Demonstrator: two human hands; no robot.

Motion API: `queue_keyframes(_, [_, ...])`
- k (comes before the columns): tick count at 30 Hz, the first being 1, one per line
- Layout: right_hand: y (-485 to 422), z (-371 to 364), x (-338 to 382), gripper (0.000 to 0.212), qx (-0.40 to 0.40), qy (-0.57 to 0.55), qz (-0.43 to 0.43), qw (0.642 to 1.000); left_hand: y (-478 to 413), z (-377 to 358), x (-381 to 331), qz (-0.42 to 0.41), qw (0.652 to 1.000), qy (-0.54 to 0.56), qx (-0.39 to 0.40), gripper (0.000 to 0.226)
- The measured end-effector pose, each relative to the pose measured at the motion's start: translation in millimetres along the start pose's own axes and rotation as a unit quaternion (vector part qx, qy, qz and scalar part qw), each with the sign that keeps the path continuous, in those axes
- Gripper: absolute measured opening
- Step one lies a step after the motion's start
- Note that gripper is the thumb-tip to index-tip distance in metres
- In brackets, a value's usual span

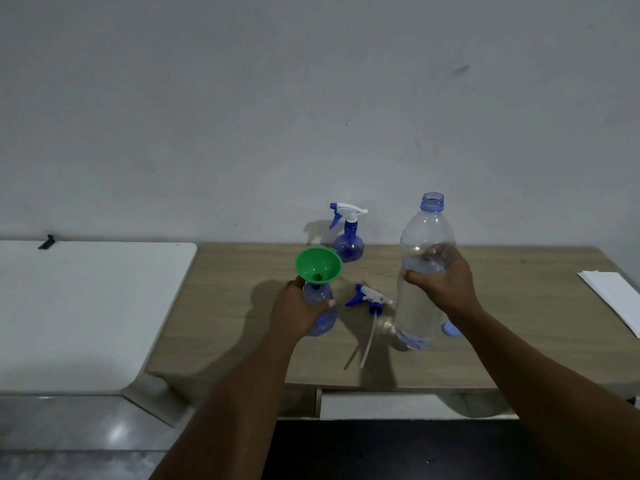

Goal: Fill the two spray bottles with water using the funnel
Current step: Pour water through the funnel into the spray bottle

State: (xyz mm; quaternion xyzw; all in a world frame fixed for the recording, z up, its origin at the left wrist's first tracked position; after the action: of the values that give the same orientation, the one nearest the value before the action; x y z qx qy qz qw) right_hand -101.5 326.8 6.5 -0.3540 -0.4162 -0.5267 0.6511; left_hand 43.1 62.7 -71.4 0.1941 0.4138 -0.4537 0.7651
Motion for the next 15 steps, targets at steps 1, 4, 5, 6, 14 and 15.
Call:
queue_keyframes(1, [0, -2, 7, 0.064, 0.004, 0.02, 0.008, 1.0, -1, 0, 0, 0.003, 1.0, -0.001, 0.004, 0.053])
queue_keyframes(4, [-2, -14, 27, 0.065, 0.039, 0.108, 0.025, 0.993, -2, 0, 3, 0.003, 1.0, -0.009, 0.002, 0.055])
queue_keyframes(5, [-2, -19, 32, 0.065, 0.057, 0.137, 0.026, 0.989, -3, -1, 5, 0.002, 1.0, -0.011, 0.001, 0.056])
queue_keyframes(6, [-3, -24, 36, 0.064, 0.072, 0.169, 0.031, 0.982, -4, -1, 6, 0.002, 1.0, -0.014, 0.002, 0.057])
queue_keyframes(14, [-5, -44, 57, 0.071, 0.123, 0.38, 0.086, 0.913, -6, -2, 10, 0.016, 1.0, 0.002, 0.016, 0.058])
queue_keyframes(15, [-5, -45, 59, 0.07, 0.123, 0.401, 0.093, 0.903, -6, -2, 10, 0.015, 1.0, 0.003, 0.015, 0.057])
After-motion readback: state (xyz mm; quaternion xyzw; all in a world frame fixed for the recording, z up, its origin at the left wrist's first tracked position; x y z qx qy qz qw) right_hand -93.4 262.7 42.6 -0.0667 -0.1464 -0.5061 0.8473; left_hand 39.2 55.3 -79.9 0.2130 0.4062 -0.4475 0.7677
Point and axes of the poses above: each hand's wrist, its own y-axis away from the middle knuckle, its own z-axis out of the back of the hand, x = y × z, the point moved 7 cm from there along -y, towards the middle knuckle, and after that the axes turned 8 degrees about -z, right-handed, at the moved point
